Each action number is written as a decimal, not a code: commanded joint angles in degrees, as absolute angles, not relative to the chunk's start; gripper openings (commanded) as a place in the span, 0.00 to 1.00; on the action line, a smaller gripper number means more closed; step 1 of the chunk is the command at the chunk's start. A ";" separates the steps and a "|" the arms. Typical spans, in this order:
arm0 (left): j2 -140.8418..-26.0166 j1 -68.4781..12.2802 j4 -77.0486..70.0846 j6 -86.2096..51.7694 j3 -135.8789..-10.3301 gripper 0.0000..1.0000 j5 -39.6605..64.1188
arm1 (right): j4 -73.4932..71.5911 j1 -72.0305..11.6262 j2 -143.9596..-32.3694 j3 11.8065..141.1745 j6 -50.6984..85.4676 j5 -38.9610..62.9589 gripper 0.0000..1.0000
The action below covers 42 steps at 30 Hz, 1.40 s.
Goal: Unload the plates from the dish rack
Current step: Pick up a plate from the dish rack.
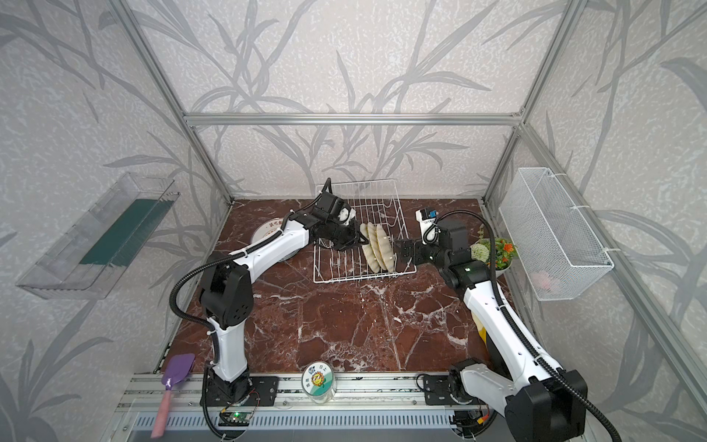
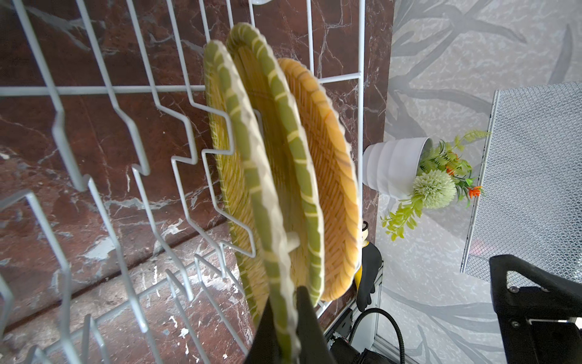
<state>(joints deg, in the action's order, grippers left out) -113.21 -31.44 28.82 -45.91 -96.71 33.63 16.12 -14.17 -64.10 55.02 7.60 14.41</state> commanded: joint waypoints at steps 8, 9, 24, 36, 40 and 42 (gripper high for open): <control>-110.09 -31.25 32.96 -43.20 -100.39 0.00 32.25 | 14.94 -13.91 -62.84 55.24 8.16 14.24 0.99; -110.01 -31.22 32.88 -43.24 -100.40 0.00 32.23 | 14.88 -13.91 -62.82 55.22 8.18 14.28 0.99; -109.07 -31.34 36.25 -42.02 -103.68 0.00 32.04 | 14.76 -13.89 -63.90 56.07 9.24 14.72 0.99; -108.60 -31.29 38.37 -41.39 -105.90 0.00 31.91 | 14.85 -13.89 -63.34 55.52 9.80 14.13 0.99; -108.26 -31.28 41.38 -39.54 -106.65 0.00 30.16 | 14.51 -13.93 -62.75 55.10 9.85 13.89 0.99; -107.81 -31.05 42.08 -39.07 -106.60 0.00 29.64 | 14.55 -13.89 -62.75 55.19 9.80 14.05 0.99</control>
